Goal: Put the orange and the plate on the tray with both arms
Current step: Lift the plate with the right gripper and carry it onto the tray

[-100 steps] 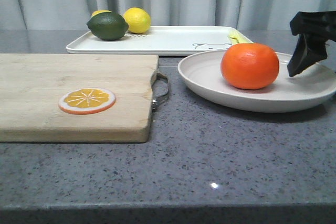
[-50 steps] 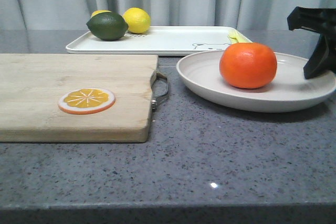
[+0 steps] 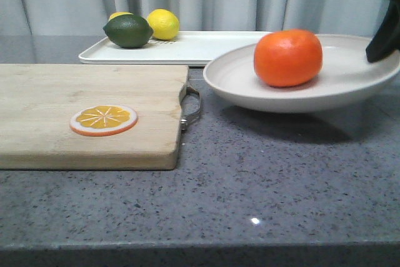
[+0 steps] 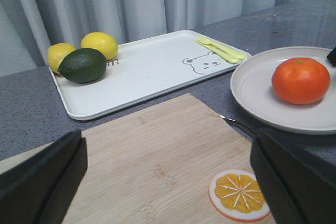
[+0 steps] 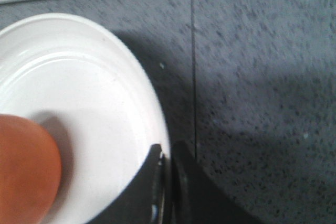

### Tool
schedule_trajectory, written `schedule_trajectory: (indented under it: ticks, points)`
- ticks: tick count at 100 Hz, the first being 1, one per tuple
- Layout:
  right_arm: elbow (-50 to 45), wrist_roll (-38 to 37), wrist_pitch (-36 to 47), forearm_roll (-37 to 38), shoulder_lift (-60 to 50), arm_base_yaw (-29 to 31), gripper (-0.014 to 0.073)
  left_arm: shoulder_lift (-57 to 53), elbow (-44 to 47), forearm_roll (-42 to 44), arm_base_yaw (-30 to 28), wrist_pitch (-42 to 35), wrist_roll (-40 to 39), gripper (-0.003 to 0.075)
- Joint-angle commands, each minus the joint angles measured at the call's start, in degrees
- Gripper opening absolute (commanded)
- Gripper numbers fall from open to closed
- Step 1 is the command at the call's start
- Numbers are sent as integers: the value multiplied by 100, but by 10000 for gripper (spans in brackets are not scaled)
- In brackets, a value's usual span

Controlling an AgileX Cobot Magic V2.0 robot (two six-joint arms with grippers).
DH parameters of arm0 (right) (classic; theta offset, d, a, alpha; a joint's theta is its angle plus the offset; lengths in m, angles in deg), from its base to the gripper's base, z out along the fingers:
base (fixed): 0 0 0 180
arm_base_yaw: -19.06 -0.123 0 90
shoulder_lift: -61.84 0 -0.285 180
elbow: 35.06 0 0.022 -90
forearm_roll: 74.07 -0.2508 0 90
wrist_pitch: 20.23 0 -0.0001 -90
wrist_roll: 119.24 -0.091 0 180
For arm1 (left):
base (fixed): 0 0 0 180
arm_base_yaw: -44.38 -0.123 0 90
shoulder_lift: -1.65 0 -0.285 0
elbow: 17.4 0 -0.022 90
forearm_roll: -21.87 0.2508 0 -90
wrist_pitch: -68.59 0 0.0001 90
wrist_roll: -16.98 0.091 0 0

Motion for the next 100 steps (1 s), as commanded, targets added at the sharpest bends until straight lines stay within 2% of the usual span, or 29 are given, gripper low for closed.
schedule_trajectory:
  ticks: [1, 25, 70, 100]
  points:
    - [549, 69, 69, -58, -185, 15, -59, 3, -169, -26, 1, -178, -1, 610]
    - [1738, 69, 100, -293, 402, 15, -59, 3, -169, -26, 1, -178, -1, 610]
    - [4334, 69, 38, -854, 2748, 15, -59, 3, -169, -67, 1, -178, -1, 610]
    - [5385, 69, -88, -1161, 3911, 15, -59, 3, -169, -67, 1, -178, -1, 610]
